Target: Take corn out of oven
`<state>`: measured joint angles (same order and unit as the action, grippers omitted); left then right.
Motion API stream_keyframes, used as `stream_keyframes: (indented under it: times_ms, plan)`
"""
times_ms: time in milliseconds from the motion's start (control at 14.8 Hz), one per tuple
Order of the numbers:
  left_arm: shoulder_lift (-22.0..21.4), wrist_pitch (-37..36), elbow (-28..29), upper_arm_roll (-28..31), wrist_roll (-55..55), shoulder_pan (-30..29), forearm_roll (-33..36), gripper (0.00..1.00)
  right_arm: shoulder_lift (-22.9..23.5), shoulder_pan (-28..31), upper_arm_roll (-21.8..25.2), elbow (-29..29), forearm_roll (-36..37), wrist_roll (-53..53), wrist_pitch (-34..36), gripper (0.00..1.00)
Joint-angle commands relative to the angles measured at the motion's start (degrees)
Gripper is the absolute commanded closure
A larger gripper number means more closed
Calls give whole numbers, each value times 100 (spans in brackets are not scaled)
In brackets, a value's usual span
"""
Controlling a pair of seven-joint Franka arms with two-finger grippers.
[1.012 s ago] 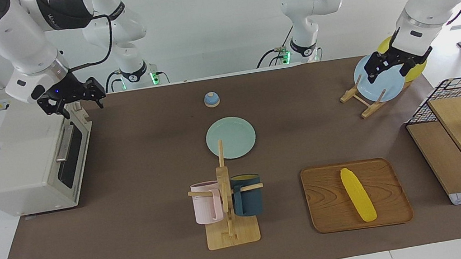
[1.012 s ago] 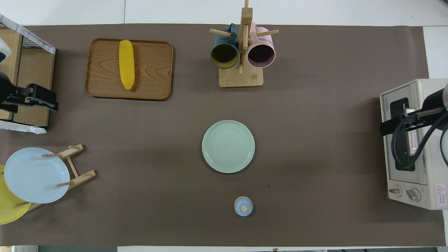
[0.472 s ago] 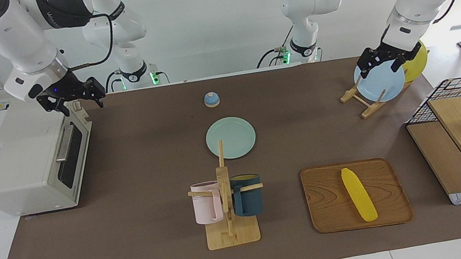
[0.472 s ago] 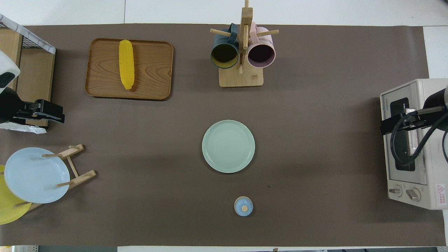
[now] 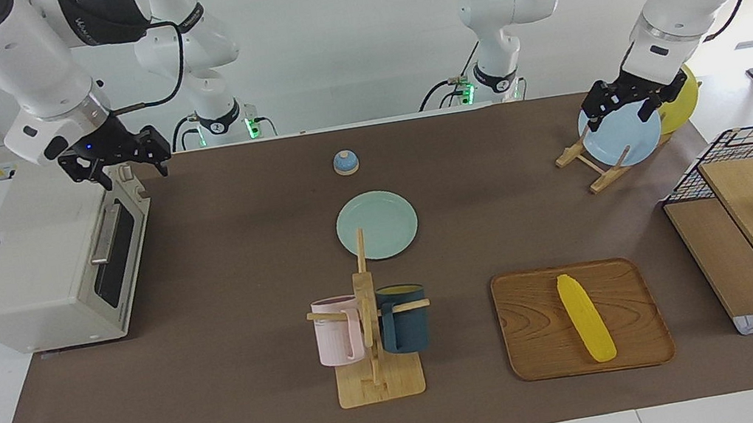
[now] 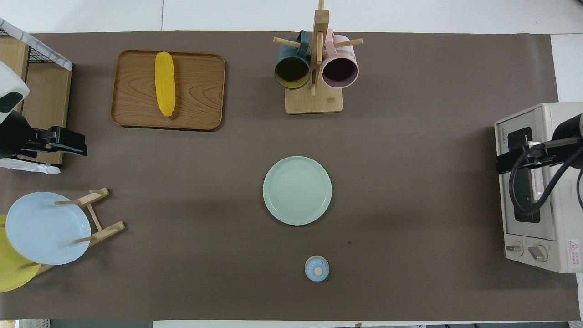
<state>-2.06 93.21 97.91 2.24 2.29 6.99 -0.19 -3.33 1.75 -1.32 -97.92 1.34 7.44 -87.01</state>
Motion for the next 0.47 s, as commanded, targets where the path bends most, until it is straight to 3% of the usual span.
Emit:
stream_keyframes:
  times_ms: [0,405]
  plan:
    - [-84,145,167,-66,-61,-92,-139,0,113,36,18,106,-20,-67,-9,0]
    - [-110,145,167,-66,-70,-92,-148,0,96,45,18,97,-46,-76,-1,0]
